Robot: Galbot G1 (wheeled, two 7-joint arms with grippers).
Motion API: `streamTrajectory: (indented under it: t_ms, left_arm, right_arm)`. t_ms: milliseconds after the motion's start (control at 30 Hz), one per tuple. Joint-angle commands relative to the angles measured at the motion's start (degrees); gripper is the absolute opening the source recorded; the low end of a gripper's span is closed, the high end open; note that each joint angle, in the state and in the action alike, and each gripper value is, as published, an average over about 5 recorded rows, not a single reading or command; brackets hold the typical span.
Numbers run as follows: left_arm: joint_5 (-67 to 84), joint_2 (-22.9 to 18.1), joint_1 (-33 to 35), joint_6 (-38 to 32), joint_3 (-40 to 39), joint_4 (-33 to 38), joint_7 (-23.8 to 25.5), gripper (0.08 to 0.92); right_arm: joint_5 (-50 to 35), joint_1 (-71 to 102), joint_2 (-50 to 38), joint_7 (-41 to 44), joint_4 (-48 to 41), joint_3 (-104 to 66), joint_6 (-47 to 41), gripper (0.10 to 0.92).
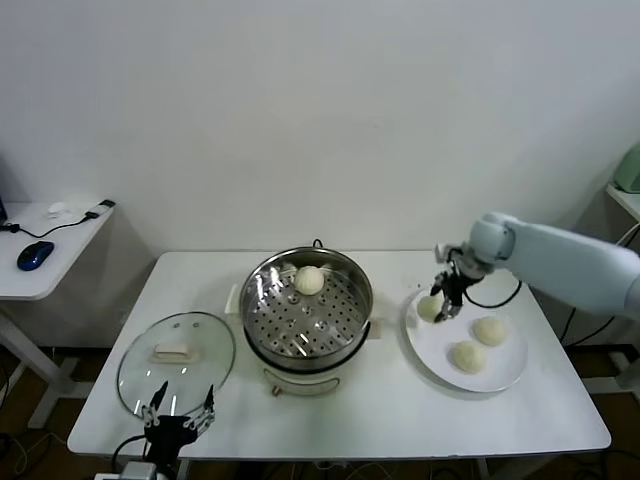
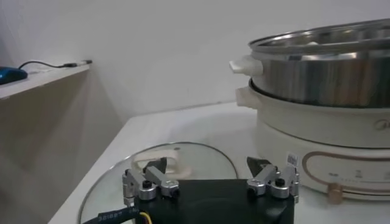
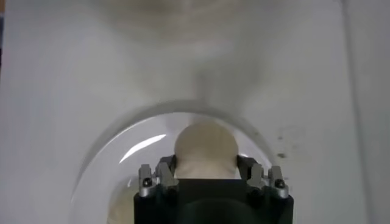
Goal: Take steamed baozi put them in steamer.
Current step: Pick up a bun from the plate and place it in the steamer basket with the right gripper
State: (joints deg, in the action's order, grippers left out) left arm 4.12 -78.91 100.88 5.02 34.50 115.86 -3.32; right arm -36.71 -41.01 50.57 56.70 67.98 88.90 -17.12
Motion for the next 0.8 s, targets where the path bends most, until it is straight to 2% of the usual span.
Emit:
streamTrajectory:
  t_ms: [33, 200, 333, 567, 800]
  left_arm:
    - [-0.1, 0.2, 0.1, 0.1, 0.0, 0.1, 0.0, 0.823]
    - [-0.2, 0.6, -0.3, 0.2, -0.2, 0.2, 0.0, 0.823]
    - [-0.5, 0.6, -0.7, 0.3, -0.6, 0.4, 0.1, 0.823]
    - [-0.7, 0.4, -1.0, 0.1, -0.9, 0.4, 0.1, 0.823]
    - [-0.9, -0.3, -1.1, 0.2, -1.2, 0.2, 0.1, 0.823]
  right_arm:
    - [-17.3, -24.1, 4.2, 0.0, 10.4, 9.2, -4.4, 0.662]
    - [-27.9, -23.5, 13.1, -9.1, 19.2, 4.1, -13.1, 0.662]
    - [-31.6, -16.2, 20.1, -15.1, 20.5, 0.3, -17.2, 0.662]
    - [-26.7, -1.5, 27.8, -21.1, 13.3, -1.9, -21.0, 0.662]
    - [-20.9, 6.7, 31.6, -22.2, 3.4, -2.3, -21.4, 0.662]
